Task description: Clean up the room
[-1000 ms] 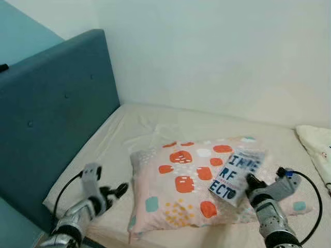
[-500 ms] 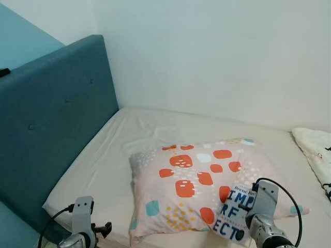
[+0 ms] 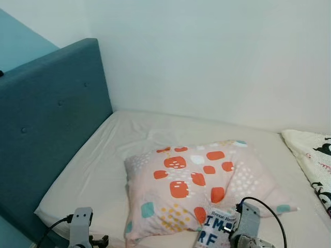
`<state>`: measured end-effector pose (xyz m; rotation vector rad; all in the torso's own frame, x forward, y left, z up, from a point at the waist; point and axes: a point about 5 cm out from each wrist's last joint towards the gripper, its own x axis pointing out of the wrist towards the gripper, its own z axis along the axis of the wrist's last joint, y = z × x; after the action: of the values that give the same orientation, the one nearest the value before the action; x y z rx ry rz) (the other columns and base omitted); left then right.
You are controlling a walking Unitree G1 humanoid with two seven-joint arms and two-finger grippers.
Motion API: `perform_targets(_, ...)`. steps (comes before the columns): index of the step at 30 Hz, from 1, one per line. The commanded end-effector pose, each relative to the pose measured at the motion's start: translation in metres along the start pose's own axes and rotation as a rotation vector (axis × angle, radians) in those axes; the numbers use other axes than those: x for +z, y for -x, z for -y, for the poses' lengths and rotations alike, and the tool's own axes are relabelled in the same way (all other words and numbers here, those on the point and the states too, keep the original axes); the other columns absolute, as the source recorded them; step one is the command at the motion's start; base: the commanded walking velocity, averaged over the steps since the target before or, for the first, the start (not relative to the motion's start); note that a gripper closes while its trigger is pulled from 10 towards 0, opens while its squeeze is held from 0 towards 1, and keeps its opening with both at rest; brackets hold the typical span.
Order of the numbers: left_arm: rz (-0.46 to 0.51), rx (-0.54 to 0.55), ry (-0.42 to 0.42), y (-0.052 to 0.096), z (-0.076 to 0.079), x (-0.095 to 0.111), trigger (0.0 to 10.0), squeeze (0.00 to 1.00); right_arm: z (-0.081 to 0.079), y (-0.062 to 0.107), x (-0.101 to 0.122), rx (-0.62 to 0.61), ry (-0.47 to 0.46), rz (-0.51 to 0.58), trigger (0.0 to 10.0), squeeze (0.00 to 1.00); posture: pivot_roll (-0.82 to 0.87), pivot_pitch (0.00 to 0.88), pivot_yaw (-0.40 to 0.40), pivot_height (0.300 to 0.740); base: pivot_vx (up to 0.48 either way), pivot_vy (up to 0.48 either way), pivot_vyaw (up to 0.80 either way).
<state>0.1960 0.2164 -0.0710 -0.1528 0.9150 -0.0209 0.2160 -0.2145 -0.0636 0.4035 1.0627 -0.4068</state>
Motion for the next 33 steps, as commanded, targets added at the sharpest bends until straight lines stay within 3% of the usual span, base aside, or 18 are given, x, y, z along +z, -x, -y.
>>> perform_targets(1, -0.018, 0.007, -0.013, 0.002, -0.004, -0.004, 10.0, 1.00, -0.005, -0.001, -0.013, 0.023, -0.040, -0.062, 0.0, 0.00, 0.00, 0.000, 0.006, 0.740, 0.000, 0.000, 0.00)
perform_targets(3, -0.019, 0.004, -0.014, 0.001, -0.003, -0.005, 10.0, 1.00, -0.008, -0.001, -0.011, 0.041, -0.127, -0.064, 0.0, 0.00, 0.00, 0.000, 0.005, 0.740, 0.000, 0.000, 0.00)
perform_targets(6, -0.021, 0.002, -0.015, 0.001, -0.002, -0.005, 10.0, 1.00, -0.011, 0.000, -0.010, 0.060, -0.155, -0.062, 0.0, 0.00, 0.00, 0.000, 0.005, 0.740, 0.000, 0.000, 0.00)
perform_targets(7, -0.027, 0.000, -0.016, 0.002, -0.002, -0.007, 10.0, 1.00, -0.030, 0.002, -0.003, 0.197, -0.213, -0.070, 0.0, 0.00, -0.01, 0.000, 0.005, 0.740, 0.000, 0.000, 0.00)
perform_targets(8, -0.031, -0.001, -0.017, 0.002, -0.002, -0.008, 10.0, 1.00, -0.039, 0.004, 0.001, 0.260, -0.228, -0.072, 0.0, 0.00, -0.01, 0.000, 0.005, 0.740, 0.000, 0.000, 0.00)
perform_targets(9, -0.031, -0.001, -0.017, 0.002, -0.002, -0.008, 10.0, 1.00, -0.039, 0.004, 0.001, 0.260, -0.228, -0.072, 0.0, 0.00, -0.01, 0.000, 0.005, 0.740, 0.000, 0.000, 0.00)
perform_targets(13, -0.042, 0.000, -0.021, 0.003, -0.003, -0.012, 10.0, 1.00, -0.063, 0.009, 0.009, 0.418, -0.268, -0.083, 0.0, 0.00, -0.01, 0.000, 0.001, 0.740, 0.000, 0.000, 0.00)
perform_targets(15, -0.048, 0.004, -0.022, 0.003, -0.003, -0.015, 10.0, 1.00, -0.077, 0.013, 0.007, 0.505, -0.229, -0.105, 0.0, 0.00, -0.01, 0.000, 0.000, 0.740, 0.000, 0.000, 0.00)
perform_targets(17, -0.050, 0.004, -0.022, 0.003, -0.003, -0.015, 10.0, 1.00, -0.080, 0.014, 0.006, 0.523, -0.218, -0.110, 0.0, 0.00, -0.01, 0.000, 0.000, 0.740, 0.000, 0.000, 0.00)
perform_targets(20, -0.058, 0.005, -0.024, 0.003, -0.002, -0.018, 10.0, 1.00, -0.087, 0.017, -0.004, 0.615, -0.106, -0.160, 0.0, 0.00, -0.01, 0.000, -0.005, 0.740, 0.000, 0.000, 0.00)
perform_targets(24, -0.061, 0.004, -0.025, 0.003, -0.002, -0.019, 10.0, 1.00, -0.089, 0.019, -0.003, 0.687, -0.040, -0.182, 0.0, 0.00, -0.02, 0.000, -0.004, 0.740, 0.000, 0.000, 0.00)
perform_targets(30, -0.072, 0.006, -0.033, 0.004, -0.003, -0.021, 10.0, 1.00, -0.085, 0.022, 0.009, 0.710, 0.056, -0.180, 0.0, 0.00, -0.03, 0.000, -0.005, 0.740, 0.000, 0.000, 0.00)
perform_targets(33, -0.080, 0.006, -0.039, 0.004, -0.002, -0.023, 10.0, 1.00, -0.078, 0.019, 0.012, 0.633, 0.061, -0.170, 0.0, 0.00, -0.03, 0.000, -0.013, 0.740, 0.000, 0.000, 0.00)
